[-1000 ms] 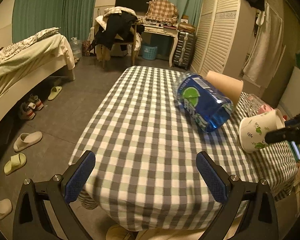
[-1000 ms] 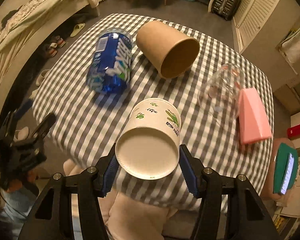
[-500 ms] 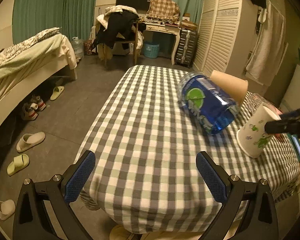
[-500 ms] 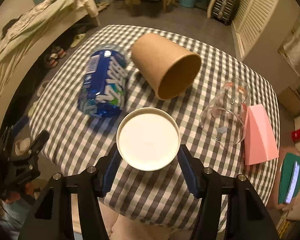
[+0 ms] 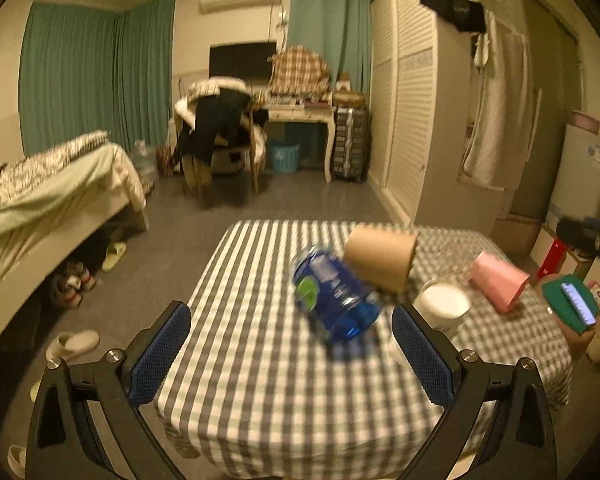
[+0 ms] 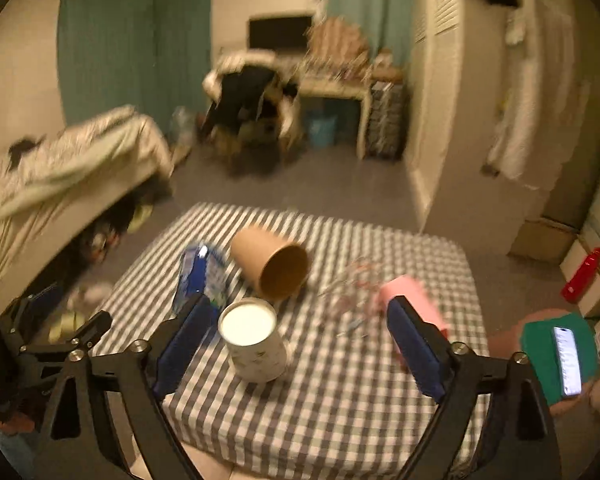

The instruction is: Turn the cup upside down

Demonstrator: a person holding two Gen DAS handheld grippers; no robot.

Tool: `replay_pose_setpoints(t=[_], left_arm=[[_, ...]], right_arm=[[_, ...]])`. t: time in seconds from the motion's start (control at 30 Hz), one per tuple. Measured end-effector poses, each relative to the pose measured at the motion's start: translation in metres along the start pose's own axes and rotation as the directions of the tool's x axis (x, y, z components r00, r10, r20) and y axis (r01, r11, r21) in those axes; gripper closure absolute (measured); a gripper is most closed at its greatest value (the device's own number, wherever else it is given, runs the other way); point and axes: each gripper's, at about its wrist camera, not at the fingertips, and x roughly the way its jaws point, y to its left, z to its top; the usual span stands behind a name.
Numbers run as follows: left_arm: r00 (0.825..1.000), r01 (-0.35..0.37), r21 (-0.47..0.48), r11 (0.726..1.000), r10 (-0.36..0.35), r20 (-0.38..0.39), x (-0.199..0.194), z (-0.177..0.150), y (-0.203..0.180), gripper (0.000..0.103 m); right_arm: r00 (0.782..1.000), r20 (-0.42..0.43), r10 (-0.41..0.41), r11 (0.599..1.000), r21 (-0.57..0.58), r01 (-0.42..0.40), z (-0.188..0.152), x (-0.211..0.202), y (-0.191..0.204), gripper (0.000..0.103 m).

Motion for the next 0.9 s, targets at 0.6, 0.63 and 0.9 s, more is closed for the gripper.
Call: replay_pose_setpoints(t=[0.6,0.63,0.9], left_arm=[[0.998,0.01,0.036,0.999,-0.012,0.065,-0.027,0.0,-0.046,0.0],[0.998,0.01,0.036,0.999,-0.012,0.065,-0.028,-0.001,-0.046,0.0],[0.998,0.012,0.026,1.0,-0.014,0.062,-0.028,-0.003,-0.046,0.0]], right_arm=[[0.986,0.134,-0.095,0.995,0.042,0.09,-0.042,-0.034,-0.03,0.0],[0.987,0.129,-0.097,0.995,0.042,0.092,-0.043,-0.032,-0.03,0.0],[0.99,0.103,-0.092,0.995,0.045,0.088,-0.05,-0.023,-0.028,0.0]])
